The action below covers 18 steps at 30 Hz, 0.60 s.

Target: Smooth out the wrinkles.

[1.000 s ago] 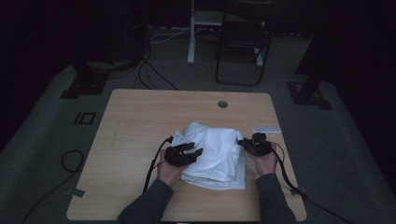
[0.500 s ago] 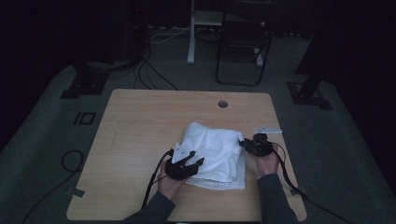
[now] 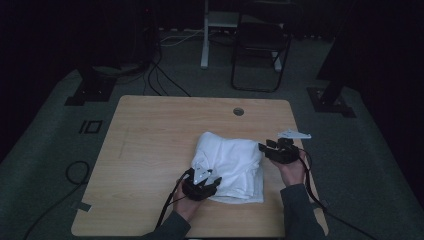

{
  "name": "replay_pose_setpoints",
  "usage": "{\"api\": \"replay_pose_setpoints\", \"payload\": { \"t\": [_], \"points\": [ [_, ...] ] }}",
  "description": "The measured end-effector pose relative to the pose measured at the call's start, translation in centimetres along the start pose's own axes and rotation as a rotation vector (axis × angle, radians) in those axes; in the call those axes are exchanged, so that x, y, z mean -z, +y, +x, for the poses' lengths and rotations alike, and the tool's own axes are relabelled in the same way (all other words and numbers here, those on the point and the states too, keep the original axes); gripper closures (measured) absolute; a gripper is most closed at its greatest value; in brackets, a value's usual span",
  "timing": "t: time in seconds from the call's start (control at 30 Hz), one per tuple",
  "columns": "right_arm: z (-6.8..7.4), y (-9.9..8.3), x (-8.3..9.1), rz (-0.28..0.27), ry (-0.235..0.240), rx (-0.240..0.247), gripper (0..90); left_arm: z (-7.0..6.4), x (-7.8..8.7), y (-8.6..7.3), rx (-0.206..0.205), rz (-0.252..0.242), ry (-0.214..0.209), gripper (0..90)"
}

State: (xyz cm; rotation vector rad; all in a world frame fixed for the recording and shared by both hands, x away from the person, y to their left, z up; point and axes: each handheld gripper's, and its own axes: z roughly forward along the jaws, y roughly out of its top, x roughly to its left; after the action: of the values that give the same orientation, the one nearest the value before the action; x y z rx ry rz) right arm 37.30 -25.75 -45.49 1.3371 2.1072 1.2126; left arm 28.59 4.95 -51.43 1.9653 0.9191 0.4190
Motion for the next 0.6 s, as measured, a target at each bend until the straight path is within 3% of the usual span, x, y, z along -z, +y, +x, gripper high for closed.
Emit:
{"api": "replay_pose_setpoints", "payload": {
  "t": [0.1,0.27,0.3,0.4,0.5,0.53,0.6],
  "points": [
    [0.8,0.5,-0.2,-0.007,0.022,0.023,54.8,-0.1,0.1,-0.1,0.006,-0.01,0.002,53.3],
    [1.4,0.6,-2.1,0.034,0.052,0.046,53.5,-0.7,0.5,-0.3,-0.017,-0.02,0.01,53.3],
    [1.4,0.6,-2.4,0.042,0.058,0.043,58.0,-0.8,0.5,-0.3,-0.023,-0.023,0.014,53.3],
    [1.2,0.3,-3.3,0.088,0.046,0.054,82.7,-0.9,0.6,-0.5,-0.021,-0.029,0.018,53.2],
    [0.8,0.3,-3.2,0.092,0.032,0.05,86.6,-0.9,0.5,-0.6,-0.012,-0.033,0.014,53.2],
    [0.2,0.3,-2.9,0.084,-0.012,0.036,87.0,-0.9,0.5,-0.6,-0.014,-0.03,0.015,53.3],
    [-0.4,0.4,-2.5,0.062,-0.025,0.0,87.1,-1.3,0.3,-0.8,-0.032,-0.022,0.014,53.4]
  ]
}}
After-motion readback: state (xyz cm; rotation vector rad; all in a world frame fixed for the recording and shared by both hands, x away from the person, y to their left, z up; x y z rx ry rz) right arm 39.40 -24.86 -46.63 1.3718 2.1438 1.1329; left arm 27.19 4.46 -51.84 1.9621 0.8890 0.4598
